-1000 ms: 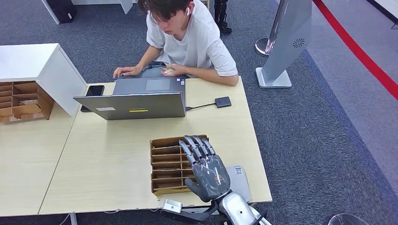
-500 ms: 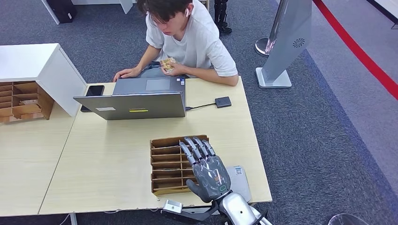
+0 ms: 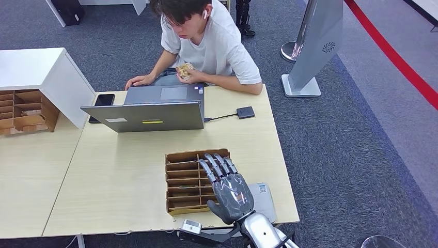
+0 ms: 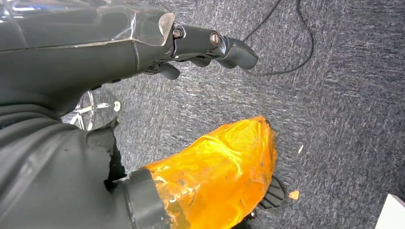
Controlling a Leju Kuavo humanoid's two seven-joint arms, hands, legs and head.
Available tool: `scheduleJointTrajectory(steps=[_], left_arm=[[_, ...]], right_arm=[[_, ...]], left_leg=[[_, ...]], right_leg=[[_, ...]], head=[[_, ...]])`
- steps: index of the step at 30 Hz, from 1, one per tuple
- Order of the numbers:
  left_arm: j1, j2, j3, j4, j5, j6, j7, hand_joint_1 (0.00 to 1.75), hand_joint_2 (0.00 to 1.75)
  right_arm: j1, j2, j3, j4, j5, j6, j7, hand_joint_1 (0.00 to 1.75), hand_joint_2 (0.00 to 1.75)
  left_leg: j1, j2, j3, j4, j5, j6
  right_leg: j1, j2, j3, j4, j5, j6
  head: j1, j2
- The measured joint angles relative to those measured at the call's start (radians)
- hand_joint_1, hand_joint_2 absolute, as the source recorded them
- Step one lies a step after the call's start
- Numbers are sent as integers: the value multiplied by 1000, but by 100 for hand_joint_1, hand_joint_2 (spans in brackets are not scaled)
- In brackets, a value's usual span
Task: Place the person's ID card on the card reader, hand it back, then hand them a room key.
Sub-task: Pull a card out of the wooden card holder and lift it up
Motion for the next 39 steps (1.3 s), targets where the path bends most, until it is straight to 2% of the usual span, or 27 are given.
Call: scheduleJointTrajectory(steps=[9,12,16,23,29,39], left_arm=[[0,0,0,0,0,0,0,0,0],[0,0,0,0,-2,0,0,0,0],[0,0,0,0,-3,0,0,0,0],[0,0,0,0,-6,0,0,0,0],[0,0,0,0,-8,-2,-2,0,0],[0,0,0,0,-14,-3,-3,0,0]], right_arm=[[0,0,0,4,0,0,1,3,175],[0,0,-1,7,-1,3,5,15,175],[0,0,-3,13,-1,10,8,45,175],[0,0,-10,15,-2,13,9,70,175],[0,0,-19,19,-3,15,15,75,175],[-2,1,-26,29,-6,25,23,69,175]], left_leg=[[0,0,0,0,0,0],[0,0,0,0,0,0],[0,0,0,0,0,0],[0,0,0,0,0,0],[0,0,0,0,0,0],[0,0,0,0,0,0]], right_leg=[[0,0,0,0,0,0],[0,0,0,0,0,0],[0,0,0,0,0,0],[0,0,0,0,0,0],[0,0,0,0,0,0],[0,0,0,0,0,0]], head=[[0,0],[0,0],[0,0],[0,0],[0,0],[0,0]])
